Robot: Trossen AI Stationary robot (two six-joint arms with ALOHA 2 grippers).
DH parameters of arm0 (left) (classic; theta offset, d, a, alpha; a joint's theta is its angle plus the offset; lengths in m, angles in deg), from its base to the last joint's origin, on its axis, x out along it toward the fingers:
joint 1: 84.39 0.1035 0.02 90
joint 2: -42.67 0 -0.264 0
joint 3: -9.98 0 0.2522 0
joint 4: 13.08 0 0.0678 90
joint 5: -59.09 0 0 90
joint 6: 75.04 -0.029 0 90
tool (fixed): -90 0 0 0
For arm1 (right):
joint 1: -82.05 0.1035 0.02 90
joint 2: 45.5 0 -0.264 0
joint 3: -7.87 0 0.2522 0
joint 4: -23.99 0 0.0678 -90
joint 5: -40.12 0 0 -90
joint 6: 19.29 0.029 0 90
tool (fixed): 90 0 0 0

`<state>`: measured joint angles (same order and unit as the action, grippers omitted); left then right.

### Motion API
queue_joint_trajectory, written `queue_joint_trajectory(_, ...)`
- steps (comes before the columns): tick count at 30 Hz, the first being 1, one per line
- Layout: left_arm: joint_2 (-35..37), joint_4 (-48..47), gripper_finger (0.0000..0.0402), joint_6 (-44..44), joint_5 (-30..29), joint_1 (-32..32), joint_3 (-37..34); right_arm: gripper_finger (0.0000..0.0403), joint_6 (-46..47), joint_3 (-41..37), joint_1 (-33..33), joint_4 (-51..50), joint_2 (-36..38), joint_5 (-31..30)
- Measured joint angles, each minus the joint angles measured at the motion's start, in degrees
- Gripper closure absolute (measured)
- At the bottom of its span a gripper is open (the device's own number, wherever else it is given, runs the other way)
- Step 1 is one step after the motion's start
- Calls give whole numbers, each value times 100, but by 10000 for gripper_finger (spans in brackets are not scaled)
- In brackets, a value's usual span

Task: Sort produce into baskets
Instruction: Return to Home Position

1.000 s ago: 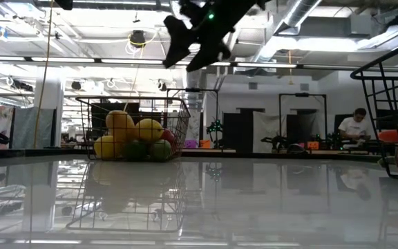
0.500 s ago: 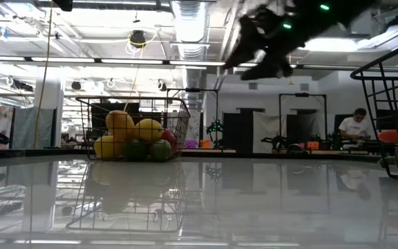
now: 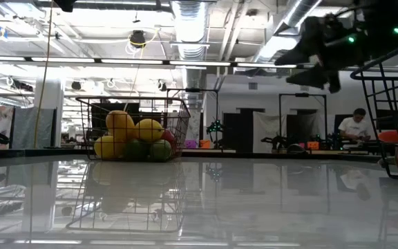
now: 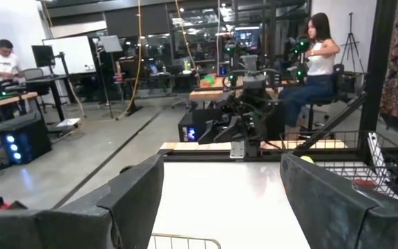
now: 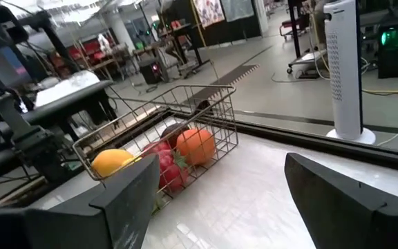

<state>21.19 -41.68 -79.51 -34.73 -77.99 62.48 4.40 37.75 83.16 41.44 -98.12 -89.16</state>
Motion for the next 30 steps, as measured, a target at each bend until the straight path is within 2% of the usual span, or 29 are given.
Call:
queue_joint_trajectory(6, 2, 50, 123, -24, -1, -1, 0, 65, -9, -677, 2, 418, 434, -58)
queue_joint_trajectory(13, 11, 218, 123, -141, 97, 0, 0, 65, -136, -1226, 35, 468, 820, 18)
queue_joint_trajectory(16, 13, 347, 123, -188, 162, -2, -79, 65, -337, -1546, 170, 949, 923, 21)
queue_joint_trajectory(23, 13, 1196, 123, 47, 101, -2, -606, 65, -1032, -1564, 629, 1552, 968, 16)
queue_joint_trajectory(27, 47, 1088, 123, 389, -17, 0, -887, 65, -1449, -1566, 765, 1663, 1122, 11)
queue_joint_trajectory(30, 210, 903, 123, 663, -20, -1, -1214, 65, -1363, -1566, 804, 1577, 1163, 35)
